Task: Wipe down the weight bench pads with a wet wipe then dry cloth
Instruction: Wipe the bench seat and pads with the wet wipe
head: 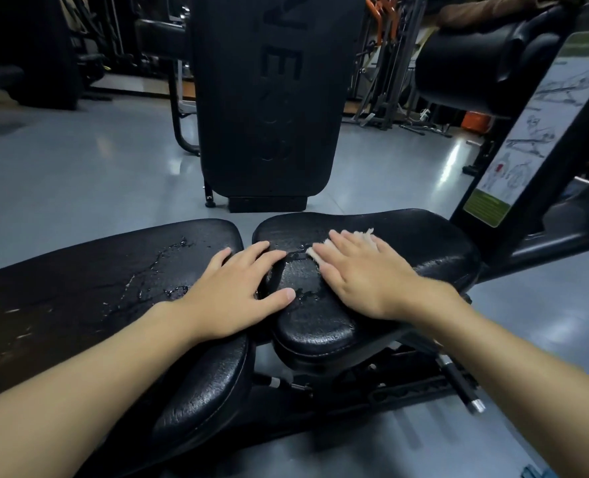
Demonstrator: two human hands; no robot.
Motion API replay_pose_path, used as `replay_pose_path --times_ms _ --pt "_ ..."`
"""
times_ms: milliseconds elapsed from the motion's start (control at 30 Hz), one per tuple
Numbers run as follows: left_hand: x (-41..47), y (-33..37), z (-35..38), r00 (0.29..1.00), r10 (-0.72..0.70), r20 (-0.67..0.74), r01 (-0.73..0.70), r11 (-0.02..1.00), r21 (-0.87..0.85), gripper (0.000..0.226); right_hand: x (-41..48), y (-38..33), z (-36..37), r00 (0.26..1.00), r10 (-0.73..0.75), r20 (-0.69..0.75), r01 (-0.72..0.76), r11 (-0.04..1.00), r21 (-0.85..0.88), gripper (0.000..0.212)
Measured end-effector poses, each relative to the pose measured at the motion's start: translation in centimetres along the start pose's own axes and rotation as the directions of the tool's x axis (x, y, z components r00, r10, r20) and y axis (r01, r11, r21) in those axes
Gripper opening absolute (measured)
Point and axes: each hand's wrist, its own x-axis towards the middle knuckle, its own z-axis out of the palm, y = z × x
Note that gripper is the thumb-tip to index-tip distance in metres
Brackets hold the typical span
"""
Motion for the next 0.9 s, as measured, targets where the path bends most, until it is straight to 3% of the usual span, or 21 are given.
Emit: replay_pose_path --times_ms 100,233,367,633,733,900 --pt "-0.1 -0.1 0.1 1.0 0.005 -0.012 -0.005 1.0 -0.001 0.084 6.0 0.4 -0.2 1.0 0.009 0.012 -0.009 1.0 -0.025 0.046" --pt "-0.1 -0.3 0.2 1.0 0.004 -0.02 -0.004 1.0 -0.003 0.083 12.9 0.7 -0.2 0.989 0.07 0.13 -0.073 0.997 0.017 0.057" --pt "0.1 -0.5 0.3 1.0 0.008 -0.026 -0.008 1.0 -0.003 0.081 15.5 0.8 0.1 0.977 0.108 0.185 -0.122 0.99 0.067 0.062" --pt "-0.2 -0.5 0.0 1.0 0.005 -0.025 -0.007 0.998 -0.063 0.081 6.3 -1.3 -0.3 0.997 -0.073 -0.009 0.072 0.992 -0.103 0.05" --pt "-0.1 -0.5 0.0 0.999 -0.005 -0.035 0.002 0.997 -0.08 0.081 0.5 -1.7 0.4 0.987 -0.128 -0.097 0.114 0.984 -0.134 0.056" --pt "0.0 -0.6 0.0 0.998 0.005 -0.055 -0.012 0.993 -0.113 0.084 -6.2 -2.9 1.2 0.984 -0.145 -0.105 0.131 0.983 -0.125 0.059"
